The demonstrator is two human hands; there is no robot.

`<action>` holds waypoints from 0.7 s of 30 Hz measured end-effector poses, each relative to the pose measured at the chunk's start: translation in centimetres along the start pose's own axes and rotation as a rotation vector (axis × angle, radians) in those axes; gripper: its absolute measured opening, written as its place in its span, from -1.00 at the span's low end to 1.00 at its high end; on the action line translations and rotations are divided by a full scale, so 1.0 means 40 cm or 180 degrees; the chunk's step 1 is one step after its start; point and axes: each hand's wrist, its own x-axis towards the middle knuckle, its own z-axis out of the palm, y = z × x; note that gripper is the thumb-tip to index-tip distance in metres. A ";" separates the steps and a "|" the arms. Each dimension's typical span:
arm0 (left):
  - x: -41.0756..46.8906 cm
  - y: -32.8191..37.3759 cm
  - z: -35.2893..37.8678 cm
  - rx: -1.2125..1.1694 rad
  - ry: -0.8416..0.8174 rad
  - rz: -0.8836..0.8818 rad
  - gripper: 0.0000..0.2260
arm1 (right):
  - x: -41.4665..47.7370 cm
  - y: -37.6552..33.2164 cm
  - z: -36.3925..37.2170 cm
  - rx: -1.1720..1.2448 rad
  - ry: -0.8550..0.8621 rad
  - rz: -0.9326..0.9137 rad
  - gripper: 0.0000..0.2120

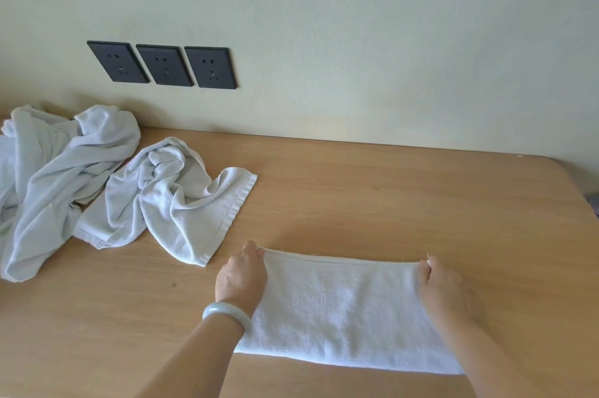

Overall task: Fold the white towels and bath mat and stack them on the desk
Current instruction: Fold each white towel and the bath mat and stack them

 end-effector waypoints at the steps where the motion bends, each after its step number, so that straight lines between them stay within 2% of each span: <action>1: 0.000 0.001 0.001 -0.0012 0.0014 0.0012 -0.76 | 0.000 -0.003 0.003 -0.0010 0.0033 0.0026 -0.60; 3: -0.002 0.001 0.000 -0.0087 0.0030 -0.0009 -0.78 | 0.004 -0.003 0.015 -0.0116 0.0419 0.0004 -0.66; 5: -0.019 0.000 0.005 0.0132 0.0375 0.0126 -0.83 | -0.007 -0.009 0.023 -0.0324 0.0966 -0.0147 -0.82; 6: -0.033 0.002 0.016 0.0416 0.0663 0.0358 -0.81 | -0.025 -0.024 0.024 -0.0348 0.1230 -0.0262 -0.85; 8: -0.088 0.024 0.051 0.0765 0.0802 0.1123 -0.78 | -0.093 -0.071 0.053 -0.0162 0.1556 -0.0900 -0.78; 10: -0.155 0.047 0.101 0.0706 0.0615 0.2075 -0.77 | -0.188 -0.133 0.104 0.0165 0.1352 -0.1896 -0.70; 12: -0.201 0.052 0.136 0.0617 0.0288 0.2414 -0.66 | -0.251 -0.168 0.170 0.0343 0.0909 -0.2527 -0.65; 14: -0.206 0.023 0.160 0.0720 0.0097 0.2353 -0.51 | -0.253 -0.164 0.200 0.0462 0.0495 -0.2553 -0.59; 17: -0.186 -0.026 0.150 0.0950 -0.0019 0.1919 -0.45 | -0.205 -0.117 0.194 -0.0097 0.0414 -0.2428 -0.46; 21: -0.155 -0.067 0.148 0.1161 0.0199 0.1053 -0.42 | -0.146 -0.037 0.177 -0.0403 0.0465 -0.1329 -0.35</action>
